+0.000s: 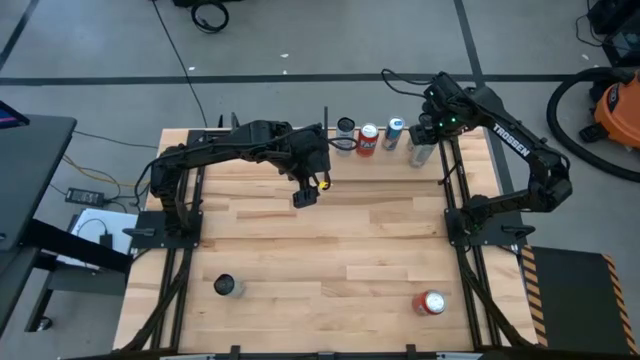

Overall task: Place canned beverage on shelf
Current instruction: Put the white yellow soda can on the shelf aligned with the other white yellow soda can

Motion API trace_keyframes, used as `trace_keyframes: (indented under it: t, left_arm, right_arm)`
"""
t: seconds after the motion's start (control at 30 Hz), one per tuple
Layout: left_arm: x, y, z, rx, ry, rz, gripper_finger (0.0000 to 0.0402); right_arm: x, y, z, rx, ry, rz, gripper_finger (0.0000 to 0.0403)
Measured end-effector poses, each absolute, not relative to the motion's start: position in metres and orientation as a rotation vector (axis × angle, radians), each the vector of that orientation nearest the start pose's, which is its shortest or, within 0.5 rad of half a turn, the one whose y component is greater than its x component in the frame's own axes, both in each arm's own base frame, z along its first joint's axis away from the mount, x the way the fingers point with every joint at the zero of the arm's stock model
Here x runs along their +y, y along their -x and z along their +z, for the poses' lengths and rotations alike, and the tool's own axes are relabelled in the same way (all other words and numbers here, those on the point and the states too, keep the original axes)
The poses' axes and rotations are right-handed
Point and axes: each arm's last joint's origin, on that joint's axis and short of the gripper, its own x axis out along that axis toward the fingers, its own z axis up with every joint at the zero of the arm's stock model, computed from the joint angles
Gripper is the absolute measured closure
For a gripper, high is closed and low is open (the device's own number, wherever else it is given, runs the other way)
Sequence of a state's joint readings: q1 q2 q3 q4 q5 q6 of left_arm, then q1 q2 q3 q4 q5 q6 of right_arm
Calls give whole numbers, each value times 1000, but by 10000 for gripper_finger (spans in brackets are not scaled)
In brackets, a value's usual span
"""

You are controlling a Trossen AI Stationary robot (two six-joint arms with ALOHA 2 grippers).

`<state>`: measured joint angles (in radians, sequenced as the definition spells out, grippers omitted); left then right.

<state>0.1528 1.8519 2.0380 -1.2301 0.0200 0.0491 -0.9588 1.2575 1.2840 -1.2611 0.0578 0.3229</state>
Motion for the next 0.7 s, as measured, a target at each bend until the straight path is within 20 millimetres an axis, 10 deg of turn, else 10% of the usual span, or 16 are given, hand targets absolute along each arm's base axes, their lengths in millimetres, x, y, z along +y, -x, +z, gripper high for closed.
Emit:
trace_keyframes:
  t: [0.7]
  left_arm:
    - [56,-368,378,1036,45,95,44]
  right_arm:
    - [-171,-118,330,1207,-566,-843,149]
